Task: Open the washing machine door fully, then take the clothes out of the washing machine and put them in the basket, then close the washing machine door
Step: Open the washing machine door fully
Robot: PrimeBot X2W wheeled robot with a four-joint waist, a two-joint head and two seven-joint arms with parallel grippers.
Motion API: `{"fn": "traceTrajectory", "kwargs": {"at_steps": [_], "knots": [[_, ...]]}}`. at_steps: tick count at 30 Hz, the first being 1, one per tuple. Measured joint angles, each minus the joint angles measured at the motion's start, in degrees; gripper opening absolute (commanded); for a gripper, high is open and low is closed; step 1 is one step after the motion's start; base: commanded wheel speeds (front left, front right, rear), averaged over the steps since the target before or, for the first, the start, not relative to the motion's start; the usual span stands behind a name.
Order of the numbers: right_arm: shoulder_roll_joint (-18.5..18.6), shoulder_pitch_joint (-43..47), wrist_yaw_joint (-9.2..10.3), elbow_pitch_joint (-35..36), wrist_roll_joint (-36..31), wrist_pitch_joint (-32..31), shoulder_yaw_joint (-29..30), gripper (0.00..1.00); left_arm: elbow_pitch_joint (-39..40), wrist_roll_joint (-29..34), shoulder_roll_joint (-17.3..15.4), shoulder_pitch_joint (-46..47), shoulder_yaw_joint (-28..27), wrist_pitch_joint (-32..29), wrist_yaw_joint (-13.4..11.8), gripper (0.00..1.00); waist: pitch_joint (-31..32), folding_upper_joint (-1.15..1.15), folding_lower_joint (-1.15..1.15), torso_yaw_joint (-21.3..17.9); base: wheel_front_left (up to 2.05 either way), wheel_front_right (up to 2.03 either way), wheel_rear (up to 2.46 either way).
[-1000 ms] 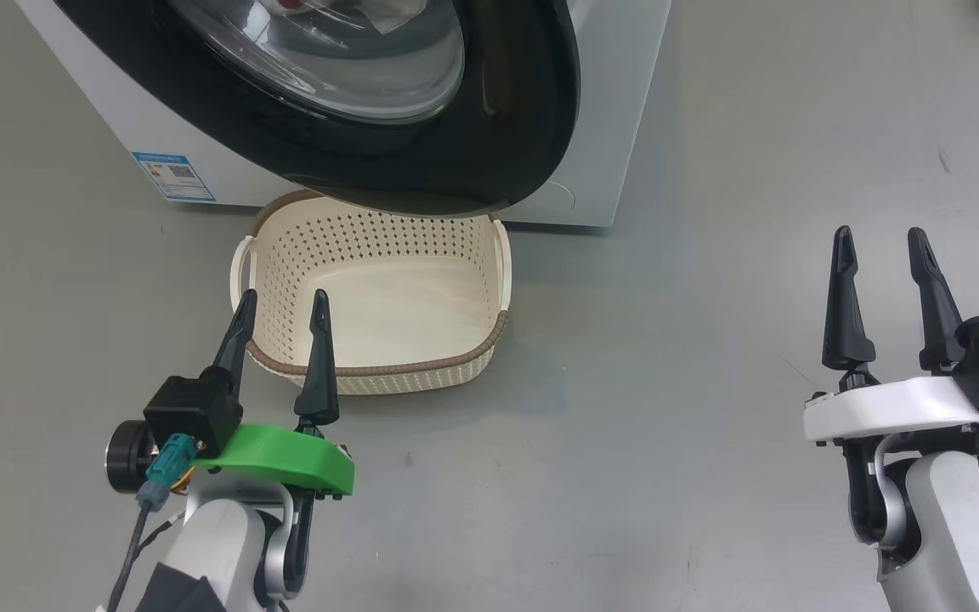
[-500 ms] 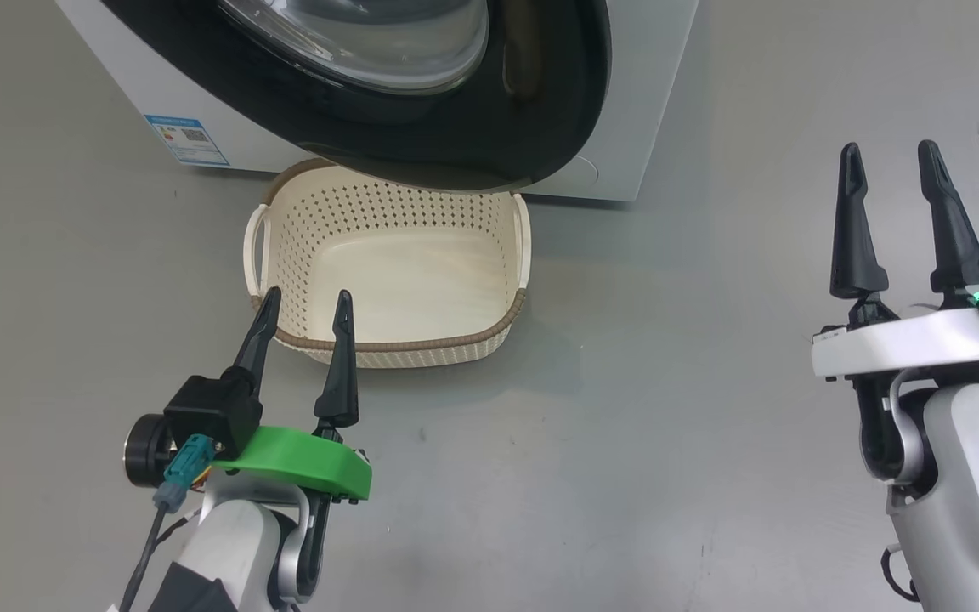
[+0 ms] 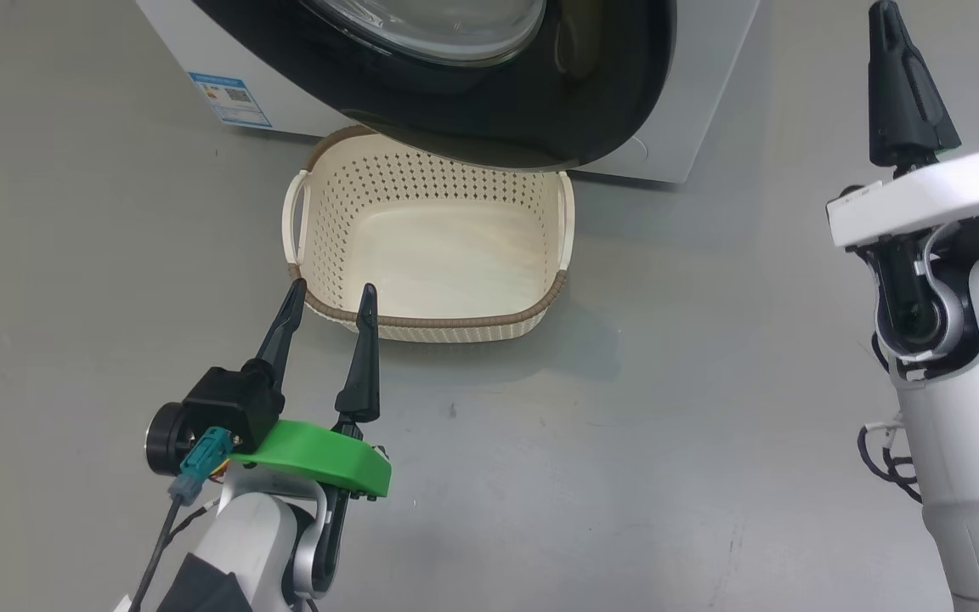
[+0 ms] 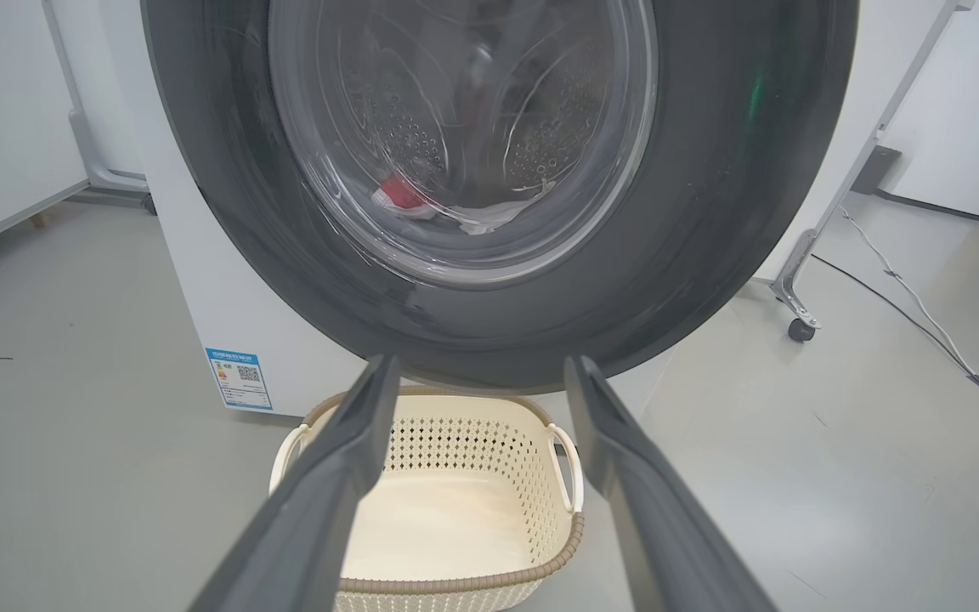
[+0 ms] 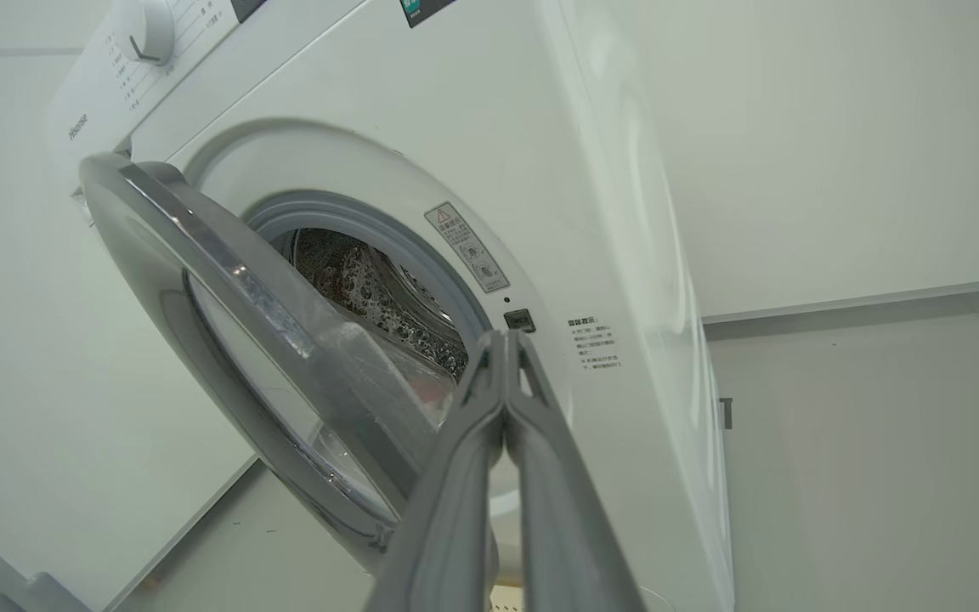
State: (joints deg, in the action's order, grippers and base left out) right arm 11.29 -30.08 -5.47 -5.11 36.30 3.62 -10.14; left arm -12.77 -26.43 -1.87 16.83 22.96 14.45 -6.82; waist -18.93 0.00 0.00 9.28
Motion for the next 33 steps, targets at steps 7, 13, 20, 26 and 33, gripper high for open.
{"fn": "traceTrajectory", "kwargs": {"at_steps": [7, 13, 20, 26, 33], "knots": [[-4.2, -7.6, -0.44, -5.5, 16.7, -11.7, 3.3, 0.00, 0.2, -0.6, 0.0, 0.8, 1.3, 0.0, 0.0, 1.00, -1.5, 0.00, 0.00, 2.2, 0.00, 0.00, 0.00], [-5.0, -12.9, 2.14, -10.6, 25.5, -20.1, 6.8, 0.00, 0.2, -0.6, 0.0, 0.9, 0.8, 0.0, 0.0, 1.00, -2.7, 0.00, 0.00, 3.7, 0.00, 0.00, 0.00], [-5.2, -19.9, 6.24, -14.3, 32.9, -28.5, 9.4, 0.00, 0.3, -0.6, 0.0, 2.1, -0.4, 0.0, 0.0, 1.00, -3.9, 0.00, 0.00, 5.1, 0.00, 0.00, 0.00], [-5.2, -23.6, 9.91, -18.2, 36.4, -34.3, 10.2, 0.00, 0.3, -0.7, 0.0, 2.1, -0.4, 0.0, 0.0, 1.00, -4.5, 0.00, 0.00, 6.0, 0.00, 0.00, 0.00], [-5.1, -27.6, 11.27, -21.1, 37.9, -38.5, 10.3, 0.00, 0.3, -0.8, 0.1, 2.1, -0.3, 0.0, 0.0, 1.00, -4.9, 0.00, 0.00, 6.4, 0.00, 0.00, 0.00]]}}
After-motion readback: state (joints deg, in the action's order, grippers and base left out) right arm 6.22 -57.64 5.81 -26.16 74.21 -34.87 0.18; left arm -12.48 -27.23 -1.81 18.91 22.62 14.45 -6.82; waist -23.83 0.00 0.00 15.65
